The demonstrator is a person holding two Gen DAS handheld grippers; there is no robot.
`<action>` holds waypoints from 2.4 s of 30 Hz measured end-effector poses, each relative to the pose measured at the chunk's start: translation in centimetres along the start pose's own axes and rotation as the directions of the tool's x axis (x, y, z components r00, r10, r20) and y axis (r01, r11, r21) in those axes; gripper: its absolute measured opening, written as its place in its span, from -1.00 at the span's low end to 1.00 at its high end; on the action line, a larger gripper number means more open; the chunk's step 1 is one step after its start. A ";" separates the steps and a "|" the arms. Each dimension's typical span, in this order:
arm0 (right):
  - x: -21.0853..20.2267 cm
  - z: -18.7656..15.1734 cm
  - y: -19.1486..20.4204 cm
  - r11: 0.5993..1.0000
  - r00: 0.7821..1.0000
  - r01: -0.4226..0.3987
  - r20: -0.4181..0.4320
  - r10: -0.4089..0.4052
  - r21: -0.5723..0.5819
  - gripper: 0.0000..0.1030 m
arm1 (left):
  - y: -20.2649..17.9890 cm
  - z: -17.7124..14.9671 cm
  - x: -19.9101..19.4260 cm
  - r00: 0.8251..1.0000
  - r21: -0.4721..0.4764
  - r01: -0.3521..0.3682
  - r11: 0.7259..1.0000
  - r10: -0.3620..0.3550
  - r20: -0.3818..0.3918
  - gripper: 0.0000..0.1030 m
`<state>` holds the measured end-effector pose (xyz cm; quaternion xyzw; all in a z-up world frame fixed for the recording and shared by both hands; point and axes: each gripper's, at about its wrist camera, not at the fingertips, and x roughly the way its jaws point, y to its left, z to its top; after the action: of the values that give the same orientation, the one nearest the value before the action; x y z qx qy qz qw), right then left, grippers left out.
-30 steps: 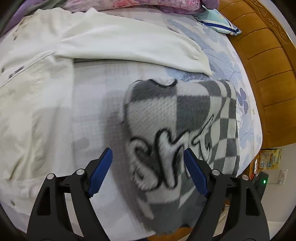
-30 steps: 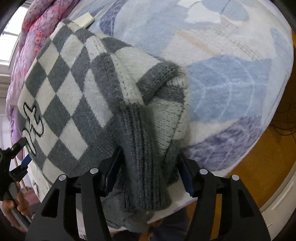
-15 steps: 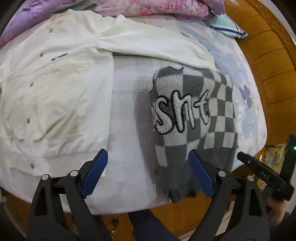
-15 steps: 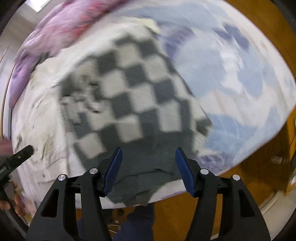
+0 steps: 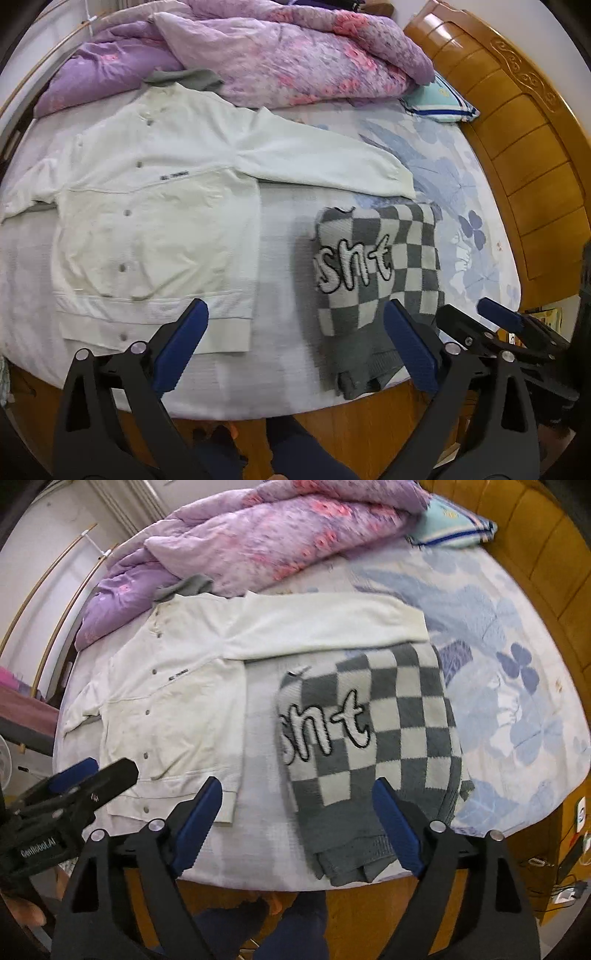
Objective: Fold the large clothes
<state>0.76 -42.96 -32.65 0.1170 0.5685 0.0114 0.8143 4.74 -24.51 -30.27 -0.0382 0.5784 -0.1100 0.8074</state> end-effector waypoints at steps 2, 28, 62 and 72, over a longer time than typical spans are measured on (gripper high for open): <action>-1.3 -0.4 1.2 1.000 1.000 0.011 0.021 -0.011 -0.004 0.67 | 1.0 -0.2 -1.6 0.999 0.008 -0.017 1.000 0.017 0.028 0.86; -12.7 -5.6 17.4 0.989 0.938 0.149 0.315 -0.145 0.012 0.85 | 12.9 -4.1 -19.2 0.947 0.093 -0.066 0.993 0.033 0.319 0.87; -27.2 -7.1 23.0 0.978 0.768 0.186 0.634 -0.086 -0.092 0.85 | 12.5 -4.9 -36.6 0.776 0.048 -0.137 0.989 0.077 0.625 0.91; -29.5 -8.0 22.7 0.979 0.715 0.183 0.696 -0.070 -0.090 0.85 | 11.4 -6.0 -39.6 0.730 0.055 -0.155 0.986 0.077 0.679 0.91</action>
<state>-14.51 -23.94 -3.41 0.0112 0.2292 -0.0455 0.9722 -11.56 -4.23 2.20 0.0045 0.2414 -0.0692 0.9679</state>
